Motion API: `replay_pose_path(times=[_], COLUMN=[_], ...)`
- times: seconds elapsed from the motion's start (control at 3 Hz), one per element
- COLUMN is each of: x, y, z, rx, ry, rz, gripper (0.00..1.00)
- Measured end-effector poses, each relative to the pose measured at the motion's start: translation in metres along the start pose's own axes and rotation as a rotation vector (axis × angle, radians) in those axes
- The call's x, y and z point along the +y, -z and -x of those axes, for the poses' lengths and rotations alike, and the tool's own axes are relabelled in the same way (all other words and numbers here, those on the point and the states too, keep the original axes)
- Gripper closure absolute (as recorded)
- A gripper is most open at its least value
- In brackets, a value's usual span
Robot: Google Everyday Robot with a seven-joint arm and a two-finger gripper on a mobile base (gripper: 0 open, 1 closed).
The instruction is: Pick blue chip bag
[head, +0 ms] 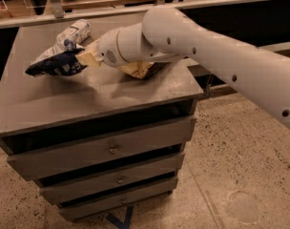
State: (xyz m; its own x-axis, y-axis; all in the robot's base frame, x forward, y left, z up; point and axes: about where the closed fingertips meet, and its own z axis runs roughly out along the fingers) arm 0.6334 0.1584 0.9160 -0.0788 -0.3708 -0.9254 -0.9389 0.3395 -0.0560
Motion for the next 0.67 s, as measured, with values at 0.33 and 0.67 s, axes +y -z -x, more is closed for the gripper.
replay_pose_path(times=[0.33, 0.67], x=[-0.0149, -0.0152], y=[0.024, 0.0245], z=[0.0268, 0.0271], rx=[-0.065, -0.066], ry=[0.007, 0.006], rz=[-0.07, -0.072], gripper=[1.0, 1.0])
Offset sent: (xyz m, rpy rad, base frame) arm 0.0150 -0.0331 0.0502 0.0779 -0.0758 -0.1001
